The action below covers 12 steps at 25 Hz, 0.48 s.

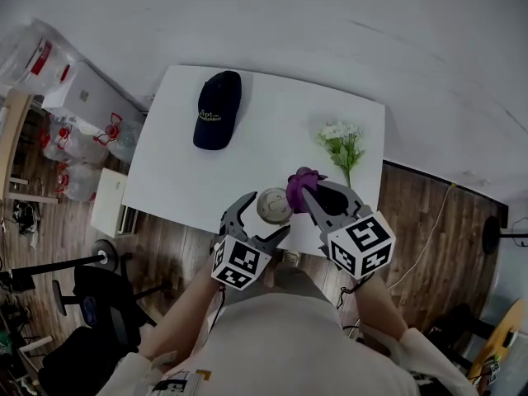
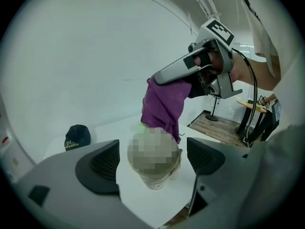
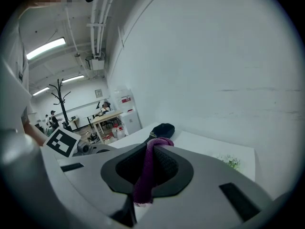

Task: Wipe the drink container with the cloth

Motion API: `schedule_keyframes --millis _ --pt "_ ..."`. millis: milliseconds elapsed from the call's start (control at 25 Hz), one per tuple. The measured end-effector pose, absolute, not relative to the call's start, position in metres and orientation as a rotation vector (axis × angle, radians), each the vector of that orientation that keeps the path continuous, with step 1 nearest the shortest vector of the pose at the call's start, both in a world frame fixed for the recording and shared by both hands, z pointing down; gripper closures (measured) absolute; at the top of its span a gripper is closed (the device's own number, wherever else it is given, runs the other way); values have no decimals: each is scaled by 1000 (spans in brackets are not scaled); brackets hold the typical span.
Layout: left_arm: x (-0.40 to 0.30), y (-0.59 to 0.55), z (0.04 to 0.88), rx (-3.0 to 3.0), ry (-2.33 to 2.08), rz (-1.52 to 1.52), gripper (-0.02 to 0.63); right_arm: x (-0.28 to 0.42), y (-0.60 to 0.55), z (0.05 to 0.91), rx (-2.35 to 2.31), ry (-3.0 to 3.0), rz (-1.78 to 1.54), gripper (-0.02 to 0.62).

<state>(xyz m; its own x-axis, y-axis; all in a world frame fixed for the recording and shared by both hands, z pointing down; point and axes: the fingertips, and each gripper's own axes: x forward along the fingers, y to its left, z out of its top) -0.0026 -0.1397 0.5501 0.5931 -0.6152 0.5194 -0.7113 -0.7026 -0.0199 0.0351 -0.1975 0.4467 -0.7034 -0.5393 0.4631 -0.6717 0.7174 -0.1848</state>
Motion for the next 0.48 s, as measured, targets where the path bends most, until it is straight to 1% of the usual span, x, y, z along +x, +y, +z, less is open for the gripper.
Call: schedule_keyframes --millis 200,480 --pt "5 -143 574 2605 -1097 783 166 30 -202 464 912 -2512 480 537" --pt "5 -147 582 2587 -1091 752 167 1 -201 502 844 -2447 442 537"
